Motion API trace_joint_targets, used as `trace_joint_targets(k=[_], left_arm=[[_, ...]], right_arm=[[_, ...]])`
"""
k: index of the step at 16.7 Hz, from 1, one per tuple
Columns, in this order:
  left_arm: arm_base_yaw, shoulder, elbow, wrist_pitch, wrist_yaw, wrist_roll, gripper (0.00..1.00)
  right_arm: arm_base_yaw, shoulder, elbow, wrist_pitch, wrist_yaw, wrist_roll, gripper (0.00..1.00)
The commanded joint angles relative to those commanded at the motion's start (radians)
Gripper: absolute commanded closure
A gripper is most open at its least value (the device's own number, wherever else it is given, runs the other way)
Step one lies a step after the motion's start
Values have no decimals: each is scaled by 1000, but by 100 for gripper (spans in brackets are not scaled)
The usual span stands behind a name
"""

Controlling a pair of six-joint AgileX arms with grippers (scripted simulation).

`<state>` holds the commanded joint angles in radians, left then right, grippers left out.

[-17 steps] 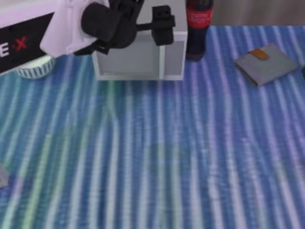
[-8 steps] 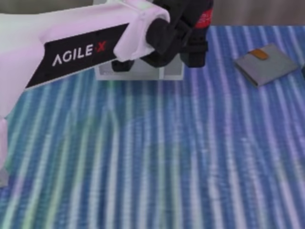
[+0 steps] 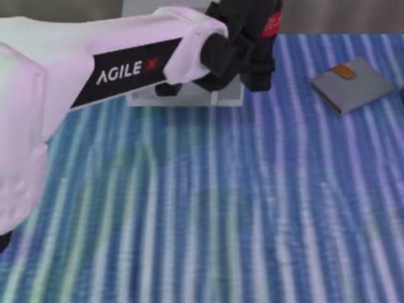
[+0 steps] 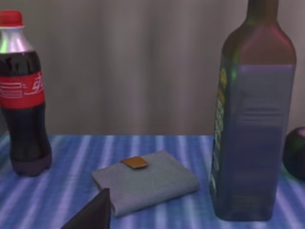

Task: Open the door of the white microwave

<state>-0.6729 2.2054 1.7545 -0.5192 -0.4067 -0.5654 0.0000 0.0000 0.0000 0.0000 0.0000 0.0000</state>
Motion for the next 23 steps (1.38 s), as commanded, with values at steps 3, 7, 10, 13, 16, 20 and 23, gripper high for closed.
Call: trace_joint_targets(k=[3,7,10,13,16,20,23], left_arm=[[29,87,41,58,18,26,0],[33,96,45,66,20,30,0],[33,96,45,66,20,30,23],[33,96,45,66,20,30,45],[33,96,45,66,20,30,68],[33,96,45,66,20,30,98],[33,96,45,66,20,30,100]], right_arm=[[0,0,0,0,0,0,0],[0,0,0,0,0,0,0],[0,0,0,0,0,0,0],[0,0,0,0,0,0,0],[0,0,0,0,0,0,0],[0,0,0,0,0,0,0],[0,0,0,0,0,0,0]])
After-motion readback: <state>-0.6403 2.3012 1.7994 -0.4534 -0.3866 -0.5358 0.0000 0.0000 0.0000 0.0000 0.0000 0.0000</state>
